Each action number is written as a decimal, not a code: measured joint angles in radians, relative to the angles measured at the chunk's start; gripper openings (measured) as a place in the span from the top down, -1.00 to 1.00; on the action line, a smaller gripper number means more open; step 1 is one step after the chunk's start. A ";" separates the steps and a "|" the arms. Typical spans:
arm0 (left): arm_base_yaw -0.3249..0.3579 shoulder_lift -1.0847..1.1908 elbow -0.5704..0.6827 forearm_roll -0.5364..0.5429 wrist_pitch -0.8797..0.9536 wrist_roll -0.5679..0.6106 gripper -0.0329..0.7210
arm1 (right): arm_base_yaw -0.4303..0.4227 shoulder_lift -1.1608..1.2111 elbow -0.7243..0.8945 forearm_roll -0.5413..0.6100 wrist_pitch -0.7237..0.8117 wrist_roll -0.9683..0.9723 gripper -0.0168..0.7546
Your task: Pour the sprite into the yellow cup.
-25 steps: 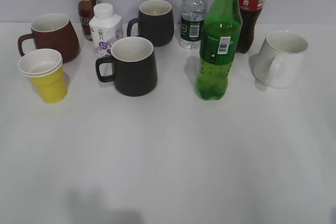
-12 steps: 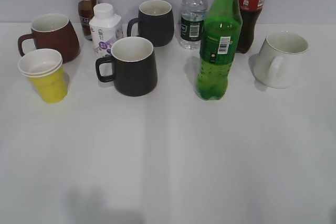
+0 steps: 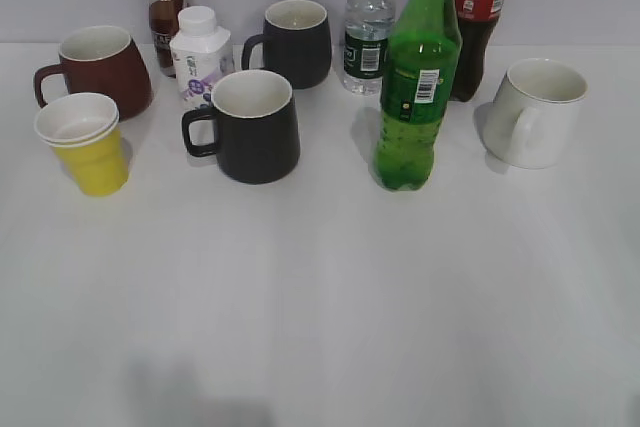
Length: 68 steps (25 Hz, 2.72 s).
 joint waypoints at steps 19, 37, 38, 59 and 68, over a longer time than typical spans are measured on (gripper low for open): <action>-0.001 0.076 -0.016 -0.011 -0.265 0.000 0.29 | 0.000 0.067 -0.025 0.045 -0.291 -0.004 -0.55; -0.001 0.870 0.083 -0.064 -1.168 0.000 -0.56 | 0.326 0.808 -0.027 0.156 -0.920 -0.130 -0.21; -0.001 0.901 0.085 -0.064 -1.166 0.000 -0.56 | 0.343 0.866 -0.028 0.156 -0.943 -0.136 -0.21; -0.235 1.333 0.359 -0.029 -1.811 0.000 -0.68 | 0.378 1.165 -0.029 0.214 -1.159 -0.016 -0.25; -0.236 1.794 0.329 -0.011 -2.254 0.000 -0.73 | 0.378 1.201 -0.029 0.209 -1.272 -0.015 -0.65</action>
